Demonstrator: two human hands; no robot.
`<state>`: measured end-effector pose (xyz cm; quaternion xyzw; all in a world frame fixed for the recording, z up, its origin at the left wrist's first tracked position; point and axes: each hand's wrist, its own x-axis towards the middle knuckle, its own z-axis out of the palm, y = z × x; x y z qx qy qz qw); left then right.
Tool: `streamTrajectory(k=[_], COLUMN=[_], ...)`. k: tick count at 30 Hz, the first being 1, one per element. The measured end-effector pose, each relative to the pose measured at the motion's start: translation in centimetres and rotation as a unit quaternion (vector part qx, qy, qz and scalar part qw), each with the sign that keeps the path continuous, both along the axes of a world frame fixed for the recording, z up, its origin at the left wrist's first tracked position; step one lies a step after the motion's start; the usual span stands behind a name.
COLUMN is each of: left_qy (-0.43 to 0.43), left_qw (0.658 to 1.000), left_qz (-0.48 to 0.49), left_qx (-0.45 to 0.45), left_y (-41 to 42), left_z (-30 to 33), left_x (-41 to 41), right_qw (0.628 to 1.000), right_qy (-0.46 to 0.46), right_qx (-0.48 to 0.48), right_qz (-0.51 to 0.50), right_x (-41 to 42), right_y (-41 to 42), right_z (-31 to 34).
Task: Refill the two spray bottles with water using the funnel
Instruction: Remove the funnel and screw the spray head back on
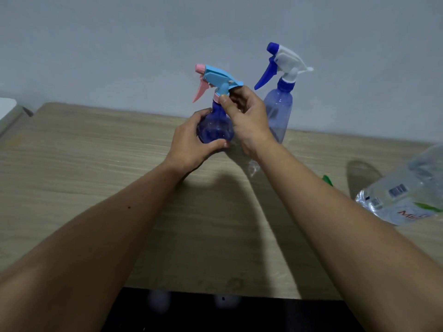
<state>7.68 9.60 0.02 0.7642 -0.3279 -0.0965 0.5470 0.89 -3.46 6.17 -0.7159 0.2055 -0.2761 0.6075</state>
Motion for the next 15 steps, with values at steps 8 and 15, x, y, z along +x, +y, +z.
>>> streamTrajectory(k=[8,15], left_qy=[-0.011,-0.018], left_qw=[0.999,0.994], left_qz=[0.037,0.099], left_qx=[0.029,0.043], left_y=[-0.1,0.9], left_z=[0.3,-0.1], left_x=[-0.4,-1.9], right_qw=[0.999,0.999], right_qy=[-0.004,0.029], right_qx=[0.050,0.034], right_qz=[0.000,0.003], right_x=[-0.8,-4.7], right_y=[0.2,0.3], right_z=[0.6,0.7])
